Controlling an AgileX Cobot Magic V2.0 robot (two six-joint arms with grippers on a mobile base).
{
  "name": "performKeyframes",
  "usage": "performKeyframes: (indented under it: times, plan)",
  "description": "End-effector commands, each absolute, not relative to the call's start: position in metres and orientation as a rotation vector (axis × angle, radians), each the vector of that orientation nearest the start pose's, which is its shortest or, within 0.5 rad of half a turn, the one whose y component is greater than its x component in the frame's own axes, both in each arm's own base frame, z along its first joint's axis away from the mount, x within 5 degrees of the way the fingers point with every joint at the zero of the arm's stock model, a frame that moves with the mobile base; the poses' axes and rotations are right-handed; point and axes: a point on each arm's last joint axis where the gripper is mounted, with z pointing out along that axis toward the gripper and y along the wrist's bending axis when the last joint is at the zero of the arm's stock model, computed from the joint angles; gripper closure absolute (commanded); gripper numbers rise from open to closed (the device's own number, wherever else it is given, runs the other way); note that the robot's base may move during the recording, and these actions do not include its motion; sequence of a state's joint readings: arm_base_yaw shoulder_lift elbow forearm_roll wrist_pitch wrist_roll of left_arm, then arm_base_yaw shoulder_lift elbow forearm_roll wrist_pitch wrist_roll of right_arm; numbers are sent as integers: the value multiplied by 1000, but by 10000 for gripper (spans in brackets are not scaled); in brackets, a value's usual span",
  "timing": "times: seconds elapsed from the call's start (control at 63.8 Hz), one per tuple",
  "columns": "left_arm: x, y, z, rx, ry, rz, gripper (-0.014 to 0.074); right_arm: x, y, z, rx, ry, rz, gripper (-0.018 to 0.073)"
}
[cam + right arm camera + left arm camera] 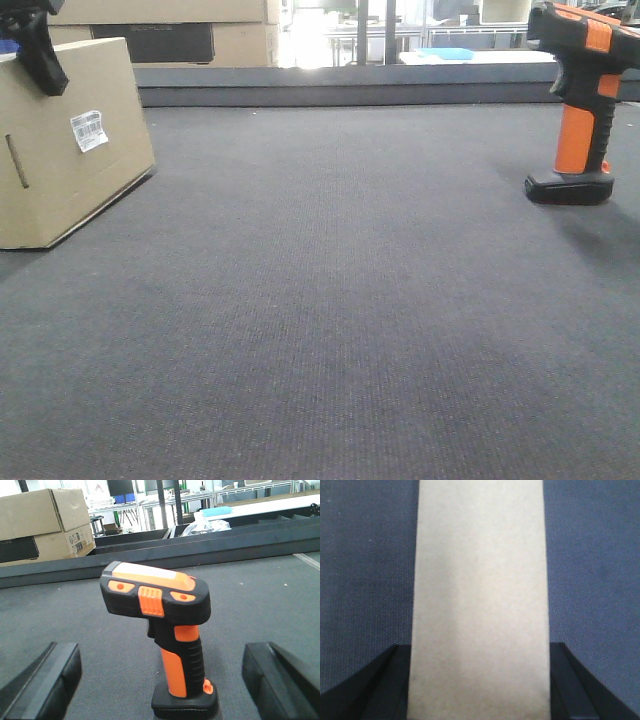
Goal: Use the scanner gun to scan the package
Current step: 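Lower the box back onto the table and release with the left gripper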
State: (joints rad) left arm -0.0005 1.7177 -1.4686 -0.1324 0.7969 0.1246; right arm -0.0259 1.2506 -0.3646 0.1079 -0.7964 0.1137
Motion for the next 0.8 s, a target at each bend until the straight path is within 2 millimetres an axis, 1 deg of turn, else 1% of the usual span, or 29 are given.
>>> performKeyframes:
  times: [0.0,0.204,0.266,0.313,0.423,0.517,0.658,0.783]
  plan:
    - [382,-10,311,84,2484,-99,324,226,-13,240,226,1542,68,-1]
    - [382,-10,311,47,2486,-111,316,226,-13,240,226,1542,68,-1]
    - [382,-10,311,47,2486,-111,292,226,-13,240,226,1542,68,-1]
    - [382,-10,311,47,2486,-111,250,226,-13,240,226,1542,68,-1]
    - [382,-10,311,48,2486,-109,94,226,-13,240,226,1542,68,-1]
    - [382,-10,312,48,2484,-109,-8,226,-13,240,226,1542,68,-1]
    - [379,-10,317,46,2466,-109,15,226,-13,240,226,1542,68,-1]
    - [371,-7,333,42,2423,-71,18,226,-13,240,226,1542,68,-1]
